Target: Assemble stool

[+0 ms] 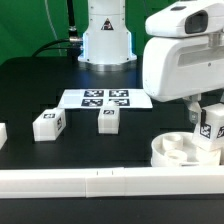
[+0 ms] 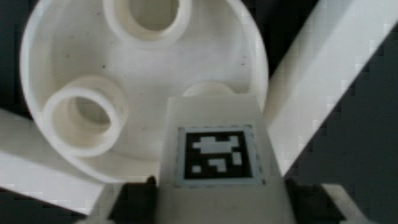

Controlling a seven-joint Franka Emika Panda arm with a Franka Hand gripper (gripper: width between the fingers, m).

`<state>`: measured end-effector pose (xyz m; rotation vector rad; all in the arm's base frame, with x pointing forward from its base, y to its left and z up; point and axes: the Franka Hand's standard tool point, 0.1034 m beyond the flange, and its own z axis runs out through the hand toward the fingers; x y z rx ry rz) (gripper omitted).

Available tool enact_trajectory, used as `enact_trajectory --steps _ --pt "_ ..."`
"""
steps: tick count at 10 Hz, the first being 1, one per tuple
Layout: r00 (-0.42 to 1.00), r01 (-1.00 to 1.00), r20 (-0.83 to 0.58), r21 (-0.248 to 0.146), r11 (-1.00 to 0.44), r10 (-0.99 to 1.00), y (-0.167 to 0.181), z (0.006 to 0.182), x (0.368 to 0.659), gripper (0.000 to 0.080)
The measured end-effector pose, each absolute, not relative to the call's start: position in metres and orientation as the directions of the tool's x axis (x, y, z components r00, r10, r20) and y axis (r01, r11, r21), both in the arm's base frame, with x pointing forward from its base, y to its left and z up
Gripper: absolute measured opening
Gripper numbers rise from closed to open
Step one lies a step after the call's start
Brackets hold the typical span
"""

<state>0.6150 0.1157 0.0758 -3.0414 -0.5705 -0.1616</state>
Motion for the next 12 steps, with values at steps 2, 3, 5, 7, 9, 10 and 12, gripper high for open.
enact_trajectory --steps 2,3,5,7,9,10,12 --pt "0.978 0.183 0.113 -0.053 -0.982 0.176 0.1182 0.0752 0.6149 0.0338" --pt "0.987 0.116 0.116 -0.061 -0.991 0.108 0.1181 0.0750 0.6148 0.0338" --pt "0.988 -0.108 0.103 -0.089 -0.990 -0.117 0.1180 0.0745 0.6141 0.0338" --pt "0.945 -0.307 0.082 -0.108 -0.946 -0.316 0.1183 0.0741 0.6137 0.0338" --pt "0.828 -0.550 0.042 -0.130 -0.825 -0.559 0.1193 0.0733 0.6130 0.0338" --pt "0.736 -0.669 0.018 -0.138 -0.731 -0.677 0.1199 0.0731 0.6126 0.0338" --pt "0.614 -0.783 -0.020 -0.141 -0.606 -0.789 0.1199 0.0732 0.6125 0.0338"
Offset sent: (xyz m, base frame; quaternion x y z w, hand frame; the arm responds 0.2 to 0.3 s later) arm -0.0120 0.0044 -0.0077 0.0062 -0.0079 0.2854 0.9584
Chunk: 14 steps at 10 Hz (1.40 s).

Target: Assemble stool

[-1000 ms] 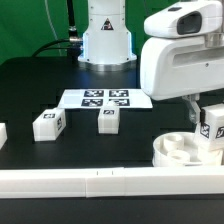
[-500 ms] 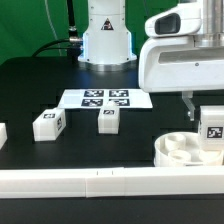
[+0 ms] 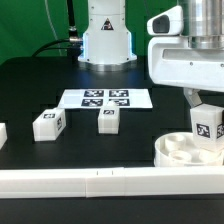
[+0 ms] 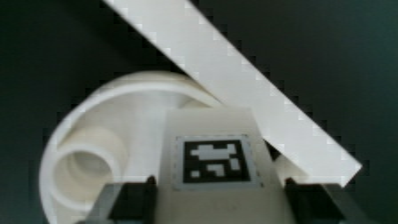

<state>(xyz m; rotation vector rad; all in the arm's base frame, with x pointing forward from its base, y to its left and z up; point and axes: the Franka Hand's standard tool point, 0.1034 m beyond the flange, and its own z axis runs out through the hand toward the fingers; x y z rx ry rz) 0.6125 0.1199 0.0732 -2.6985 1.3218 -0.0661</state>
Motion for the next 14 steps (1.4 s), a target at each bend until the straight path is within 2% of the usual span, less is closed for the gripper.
enact_trajectory --steps 4,9,10,12,13,14 --pt "0.331 -0.939 -0.069 -0.124 -0.322 -0.941 0.123 0.073 0.611 0.0338" --pt "0.025 -0.996 -0.135 -0.092 -0.012 -0.991 0.124 0.072 0.611 0.0338" --pt "-0.019 -0.996 -0.146 -0.086 0.032 -0.989 0.124 0.072 0.611 0.0338" --pt "0.006 -0.996 -0.145 -0.090 0.007 -0.989 0.125 0.072 0.611 0.0338" --pt "0.022 -0.996 -0.145 -0.088 -0.009 -0.989 0.126 0.074 0.610 0.0495" --pt "0.044 -0.995 -0.149 -0.090 -0.031 -0.988 0.128 0.084 0.610 0.0599"
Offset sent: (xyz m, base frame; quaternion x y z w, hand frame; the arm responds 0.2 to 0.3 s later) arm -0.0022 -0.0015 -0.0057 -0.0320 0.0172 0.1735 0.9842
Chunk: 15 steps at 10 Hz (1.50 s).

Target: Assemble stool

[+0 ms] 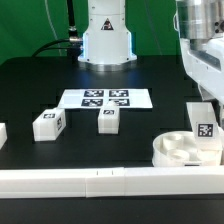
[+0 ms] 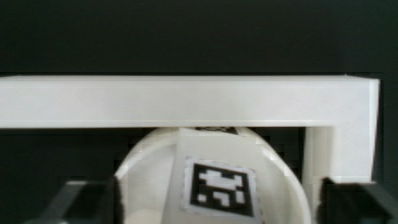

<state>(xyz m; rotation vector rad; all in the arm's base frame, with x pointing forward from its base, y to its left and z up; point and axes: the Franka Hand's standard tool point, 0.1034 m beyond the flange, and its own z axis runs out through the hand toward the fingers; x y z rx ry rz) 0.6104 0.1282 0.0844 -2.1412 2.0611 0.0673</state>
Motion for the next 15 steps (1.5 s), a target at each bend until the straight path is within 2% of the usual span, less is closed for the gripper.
enact_trajectory --steps 1,2,3,5,7,9,12,13,15 --pt "0.084 -0.992 -0.150 -0.105 -0.068 -0.985 0.134 0.094 0.612 0.0599" --pt "0.124 -0.987 -0.148 -0.120 -0.106 -0.981 0.136 0.099 0.614 0.0639" --pt "0.138 -0.986 -0.145 -0.118 -0.122 -0.980 0.135 0.095 0.612 0.0647" --pt "0.287 -0.953 -0.125 -0.138 -0.270 -0.950 0.135 0.095 0.613 0.0649" --pt "0.542 -0.837 -0.088 -0.147 -0.528 -0.836 0.137 0.102 0.615 0.0649" --pt "0.732 -0.679 -0.053 -0.143 -0.720 -0.679 0.141 0.111 0.619 0.0649" --pt "0.867 -0.494 -0.017 -0.149 -0.857 -0.497 0.139 0.109 0.619 0.0649" --pt "0.939 -0.336 0.029 -0.143 -0.931 -0.344 0.137 0.107 0.620 0.0649" --pt "0.994 -0.084 0.058 -0.119 -0.989 -0.092 0.133 0.103 0.621 0.0649"
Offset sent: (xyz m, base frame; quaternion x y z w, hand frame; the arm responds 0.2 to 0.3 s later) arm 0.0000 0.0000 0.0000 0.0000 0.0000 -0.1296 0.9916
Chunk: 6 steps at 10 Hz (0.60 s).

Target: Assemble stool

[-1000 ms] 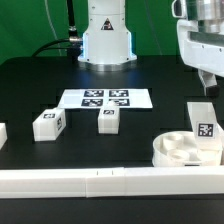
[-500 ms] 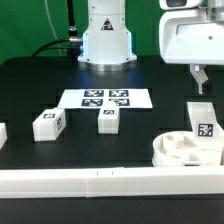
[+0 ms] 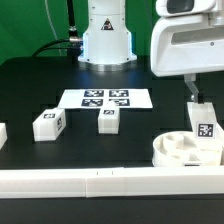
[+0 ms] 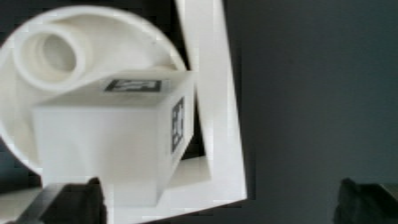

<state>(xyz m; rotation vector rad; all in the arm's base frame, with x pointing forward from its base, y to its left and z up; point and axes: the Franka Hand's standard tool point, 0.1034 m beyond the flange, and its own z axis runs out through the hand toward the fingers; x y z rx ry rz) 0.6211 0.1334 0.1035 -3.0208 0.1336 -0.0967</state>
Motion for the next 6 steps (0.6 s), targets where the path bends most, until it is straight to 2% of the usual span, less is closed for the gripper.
enact_trajectory --steps 3,6 --pt "0.993 0.098 0.080 -0.103 -0.990 0.090 0.132 0.103 0.623 0.0649" --pt "0.901 0.428 0.100 -0.055 -0.902 0.422 0.123 0.099 0.624 0.0649"
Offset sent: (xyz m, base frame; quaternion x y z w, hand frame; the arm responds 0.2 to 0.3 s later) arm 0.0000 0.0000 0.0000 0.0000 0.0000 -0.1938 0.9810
